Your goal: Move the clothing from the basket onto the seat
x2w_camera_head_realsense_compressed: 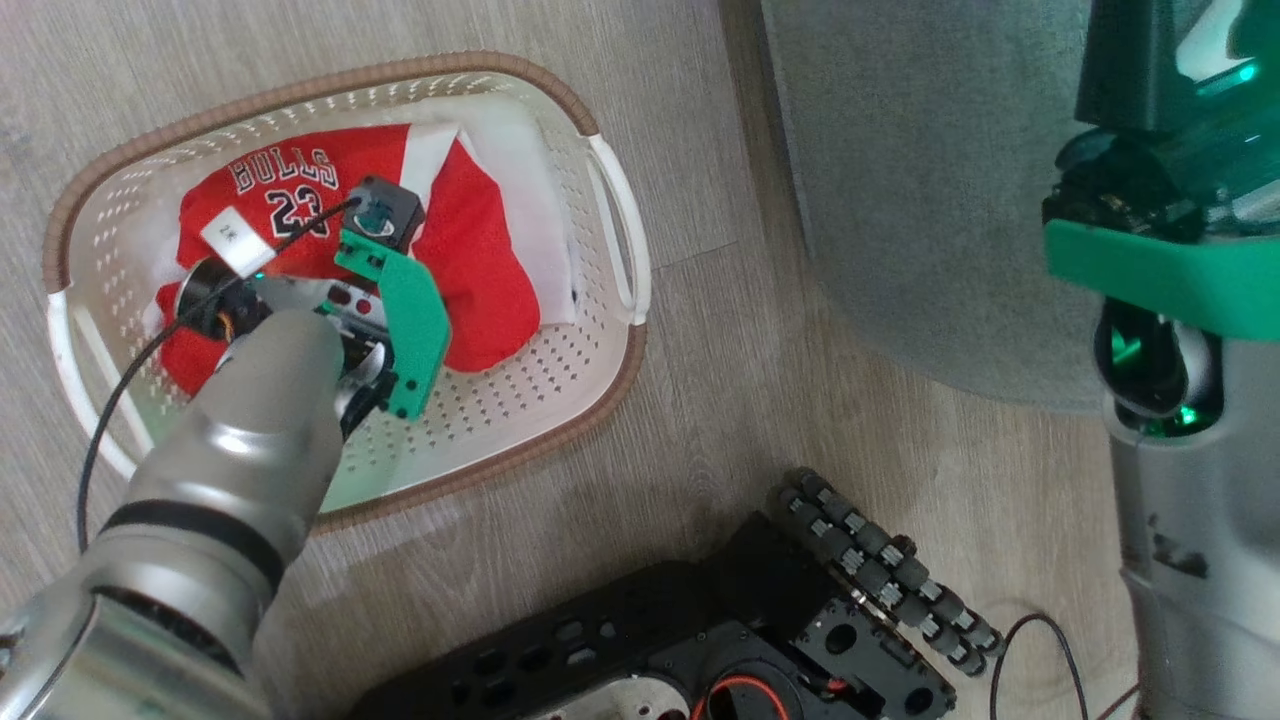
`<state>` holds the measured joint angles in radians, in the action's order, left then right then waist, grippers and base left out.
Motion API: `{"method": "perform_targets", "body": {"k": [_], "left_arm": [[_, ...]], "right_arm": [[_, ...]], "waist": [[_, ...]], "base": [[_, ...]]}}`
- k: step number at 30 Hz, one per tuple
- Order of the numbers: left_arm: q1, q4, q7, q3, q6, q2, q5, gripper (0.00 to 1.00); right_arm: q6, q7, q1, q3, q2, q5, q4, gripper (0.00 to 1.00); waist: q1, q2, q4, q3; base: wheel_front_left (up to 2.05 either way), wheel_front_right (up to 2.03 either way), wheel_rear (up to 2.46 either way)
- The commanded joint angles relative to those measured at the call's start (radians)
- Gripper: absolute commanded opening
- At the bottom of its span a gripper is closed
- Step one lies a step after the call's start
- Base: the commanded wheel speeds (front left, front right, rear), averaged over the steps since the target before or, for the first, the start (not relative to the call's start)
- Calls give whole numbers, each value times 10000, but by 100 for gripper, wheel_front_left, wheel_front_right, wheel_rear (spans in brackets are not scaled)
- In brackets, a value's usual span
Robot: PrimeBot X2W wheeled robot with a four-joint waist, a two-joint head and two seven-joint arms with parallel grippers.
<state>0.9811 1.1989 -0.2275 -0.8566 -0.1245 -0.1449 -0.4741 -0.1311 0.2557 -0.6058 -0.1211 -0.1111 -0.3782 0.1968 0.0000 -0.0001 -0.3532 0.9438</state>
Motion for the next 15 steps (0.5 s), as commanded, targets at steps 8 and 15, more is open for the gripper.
{"method": "perform_targets", "body": {"k": [8,15], "left_arm": [[-43,-278,233,-421,-61,-320,-614,0],[-292,-385,725,-800,-61,-241,-1149,0]], "right_arm": [[4,61,114,-117,107,79,231,100],[4,61,130,-124,58,68,26,100]], "waist": [[0,1,71,-197],[0,1,226,-891]], "base": [[0,0,0],[0,0,0]]}}
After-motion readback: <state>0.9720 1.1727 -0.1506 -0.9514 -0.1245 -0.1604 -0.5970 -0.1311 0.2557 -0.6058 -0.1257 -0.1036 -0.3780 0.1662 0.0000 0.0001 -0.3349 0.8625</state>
